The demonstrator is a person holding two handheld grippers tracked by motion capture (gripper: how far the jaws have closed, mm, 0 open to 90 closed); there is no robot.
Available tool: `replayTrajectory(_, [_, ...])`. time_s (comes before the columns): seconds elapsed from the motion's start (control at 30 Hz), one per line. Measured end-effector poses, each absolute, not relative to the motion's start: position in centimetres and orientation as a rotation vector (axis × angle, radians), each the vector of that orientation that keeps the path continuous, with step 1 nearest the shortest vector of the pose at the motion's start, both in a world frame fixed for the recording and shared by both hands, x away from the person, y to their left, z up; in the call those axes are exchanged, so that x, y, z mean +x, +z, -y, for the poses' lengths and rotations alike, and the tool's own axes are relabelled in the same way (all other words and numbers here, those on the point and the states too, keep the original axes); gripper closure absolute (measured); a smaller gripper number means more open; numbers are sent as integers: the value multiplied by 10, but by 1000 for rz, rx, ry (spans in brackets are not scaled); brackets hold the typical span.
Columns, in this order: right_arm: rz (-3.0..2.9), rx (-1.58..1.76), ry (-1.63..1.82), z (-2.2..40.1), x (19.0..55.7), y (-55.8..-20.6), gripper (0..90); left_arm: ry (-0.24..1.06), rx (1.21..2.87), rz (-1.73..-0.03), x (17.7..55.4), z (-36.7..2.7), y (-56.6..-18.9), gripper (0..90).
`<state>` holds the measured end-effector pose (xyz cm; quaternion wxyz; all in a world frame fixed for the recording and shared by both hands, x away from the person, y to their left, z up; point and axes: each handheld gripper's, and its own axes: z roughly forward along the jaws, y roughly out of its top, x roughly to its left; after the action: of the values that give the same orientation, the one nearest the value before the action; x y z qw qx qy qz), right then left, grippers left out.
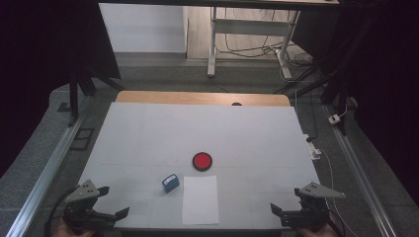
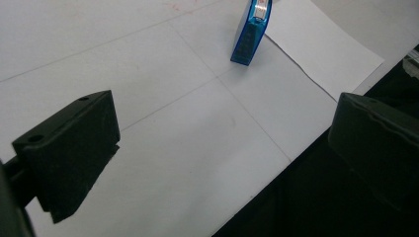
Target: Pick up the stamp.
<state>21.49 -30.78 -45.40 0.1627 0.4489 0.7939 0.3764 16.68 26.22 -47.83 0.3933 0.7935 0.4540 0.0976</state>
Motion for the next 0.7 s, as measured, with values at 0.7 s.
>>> replayTrajectory(0.7, [-2296,1257,1083,306,215,-454,4,231,2015,-1158,168,-263,-479,0])
